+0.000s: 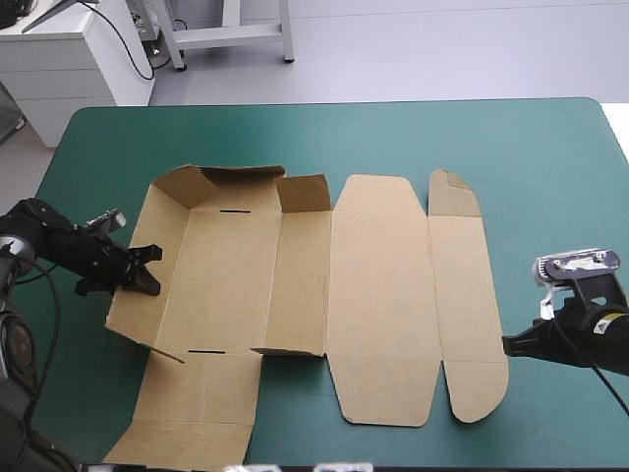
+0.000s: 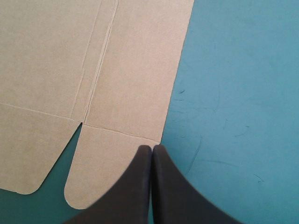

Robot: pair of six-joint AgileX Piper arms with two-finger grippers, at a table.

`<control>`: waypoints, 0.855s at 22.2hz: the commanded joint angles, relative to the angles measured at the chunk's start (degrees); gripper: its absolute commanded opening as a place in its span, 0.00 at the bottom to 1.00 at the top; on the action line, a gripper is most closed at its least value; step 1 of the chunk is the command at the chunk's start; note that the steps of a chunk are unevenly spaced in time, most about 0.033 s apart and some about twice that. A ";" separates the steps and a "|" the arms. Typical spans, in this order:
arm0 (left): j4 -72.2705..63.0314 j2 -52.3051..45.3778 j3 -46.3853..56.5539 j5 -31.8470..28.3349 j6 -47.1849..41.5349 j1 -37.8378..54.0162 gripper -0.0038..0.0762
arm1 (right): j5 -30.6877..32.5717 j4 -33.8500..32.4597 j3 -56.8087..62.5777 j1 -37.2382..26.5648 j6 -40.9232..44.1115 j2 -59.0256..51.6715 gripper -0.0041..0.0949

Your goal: Fold the box

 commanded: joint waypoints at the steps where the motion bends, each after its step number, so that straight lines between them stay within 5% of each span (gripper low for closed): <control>1: -1.49 -4.11 -2.54 5.04 1.04 -0.28 0.05 | -1.94 0.48 -1.18 -0.38 -0.33 -0.31 0.03; 6: 7.40 -5.62 -11.34 5.04 3.63 -7.80 0.05 | -1.94 0.89 -1.18 -0.38 -0.33 -0.31 0.03; 12: 29.17 -4.21 -29.03 4.69 4.20 -27.09 0.04 | -1.47 0.89 -1.18 -0.38 -0.43 -0.21 0.03; 19: 46.18 0.35 -39.45 3.44 14.92 -39.96 0.04 | -1.46 1.10 -1.18 -0.38 -0.43 -0.21 0.03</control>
